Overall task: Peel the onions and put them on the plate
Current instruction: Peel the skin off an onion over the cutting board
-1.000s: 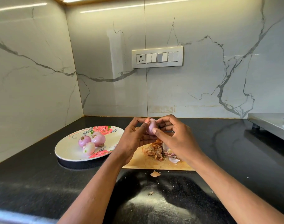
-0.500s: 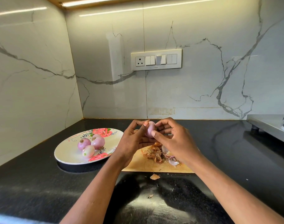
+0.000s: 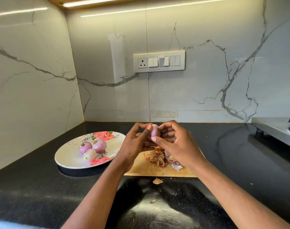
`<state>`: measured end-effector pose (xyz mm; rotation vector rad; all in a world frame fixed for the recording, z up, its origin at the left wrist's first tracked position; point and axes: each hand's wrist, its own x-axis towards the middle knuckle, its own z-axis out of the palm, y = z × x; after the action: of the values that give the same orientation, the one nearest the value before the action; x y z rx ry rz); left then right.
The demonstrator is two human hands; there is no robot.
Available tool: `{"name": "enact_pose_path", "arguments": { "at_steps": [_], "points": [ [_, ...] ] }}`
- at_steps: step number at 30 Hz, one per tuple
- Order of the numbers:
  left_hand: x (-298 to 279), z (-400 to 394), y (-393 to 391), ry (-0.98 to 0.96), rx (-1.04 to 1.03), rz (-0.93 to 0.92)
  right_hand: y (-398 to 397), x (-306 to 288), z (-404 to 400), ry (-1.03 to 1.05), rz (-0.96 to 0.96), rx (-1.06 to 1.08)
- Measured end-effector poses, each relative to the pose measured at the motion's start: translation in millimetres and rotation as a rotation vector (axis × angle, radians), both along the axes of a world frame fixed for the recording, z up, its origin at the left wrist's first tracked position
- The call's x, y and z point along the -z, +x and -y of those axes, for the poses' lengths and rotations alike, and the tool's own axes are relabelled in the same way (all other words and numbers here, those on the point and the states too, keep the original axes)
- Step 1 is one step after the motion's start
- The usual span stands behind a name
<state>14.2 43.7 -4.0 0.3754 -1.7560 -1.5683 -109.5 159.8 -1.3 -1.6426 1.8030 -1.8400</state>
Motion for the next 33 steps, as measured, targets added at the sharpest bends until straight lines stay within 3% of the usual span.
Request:
{"name": "enact_pose_path", "arguments": {
  "at_steps": [8, 16, 23, 33],
  "points": [
    [-1, -1, 1, 0.021, 0.007, -0.022, -10, 2, 4, -0.017, -0.075, 0.077],
    [-1, -1, 0, 0.039, -0.034, -0.107, -3, 0, 3, -0.038, -0.031, 0.009],
    [-1, -2, -2, 0.006, -0.024, -0.094, 2, 4, 4, -0.054, -0.135, 0.100],
    [-2, 0, -1, 0.066, -0.024, -0.108, -9, 1, 4, -0.048, -0.119, 0.169]
  ]
}}
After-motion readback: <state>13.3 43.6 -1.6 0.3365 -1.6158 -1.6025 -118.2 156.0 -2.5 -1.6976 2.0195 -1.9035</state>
